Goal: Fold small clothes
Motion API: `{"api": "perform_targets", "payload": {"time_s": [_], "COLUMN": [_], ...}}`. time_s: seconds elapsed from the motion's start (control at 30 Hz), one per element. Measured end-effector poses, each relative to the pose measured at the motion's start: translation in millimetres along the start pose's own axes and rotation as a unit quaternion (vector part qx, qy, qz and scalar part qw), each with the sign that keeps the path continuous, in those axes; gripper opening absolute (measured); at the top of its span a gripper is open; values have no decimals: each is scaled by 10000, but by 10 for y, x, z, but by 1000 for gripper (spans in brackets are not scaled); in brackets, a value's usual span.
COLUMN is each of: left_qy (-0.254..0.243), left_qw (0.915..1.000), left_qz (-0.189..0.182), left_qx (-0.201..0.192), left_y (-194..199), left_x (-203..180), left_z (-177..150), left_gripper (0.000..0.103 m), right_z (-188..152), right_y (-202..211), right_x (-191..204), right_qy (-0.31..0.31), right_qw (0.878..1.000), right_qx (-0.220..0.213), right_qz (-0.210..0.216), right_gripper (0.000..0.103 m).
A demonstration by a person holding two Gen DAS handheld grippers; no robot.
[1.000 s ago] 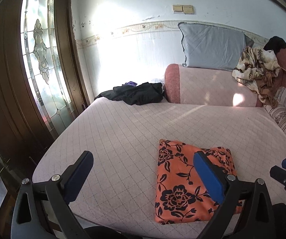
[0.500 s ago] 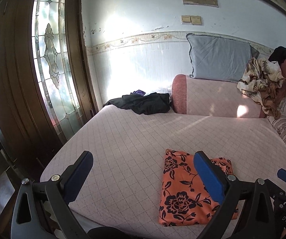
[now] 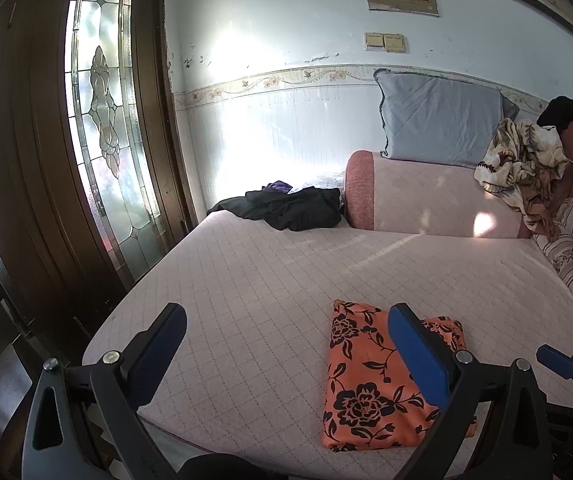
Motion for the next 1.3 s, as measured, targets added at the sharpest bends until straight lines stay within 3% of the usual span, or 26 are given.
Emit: {"api": "perform_targets", "payload": {"time_s": [0.23, 0.43, 0.63, 1.3], "left_qy": [58, 79, 99, 60], "left_qw": [9999, 9998, 9998, 9978], "left_qz": [-133, -176, -200, -618], "left_qx": [68, 62, 3, -233], "left_y": [16, 49, 148, 429], "left_x": [43, 65, 101, -72], "left_z": [-14, -6, 15, 128], "left_gripper": [101, 101, 101, 101], "right_z": [-7, 86, 184, 310], "right_y": [-56, 11, 196, 674], "right_x": [130, 139, 9, -95], "right_qy": [108, 44, -440, -611], "right_qw": [9999, 9997, 9983, 9939], "right_qx": [90, 60, -47, -303], "right_qz": [41, -247, -386, -868], "right_gripper": [68, 68, 68, 68]}}
Point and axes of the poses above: each gripper's, at about its wrist camera, not at the fingertips, and y roughly against the way its jaws point, x to its left, z to its top, the point moved 8 cm from there along -y, roughly the way its jaws point, and after that the axes turned 13 degrees about y, right-handed, at the moved point
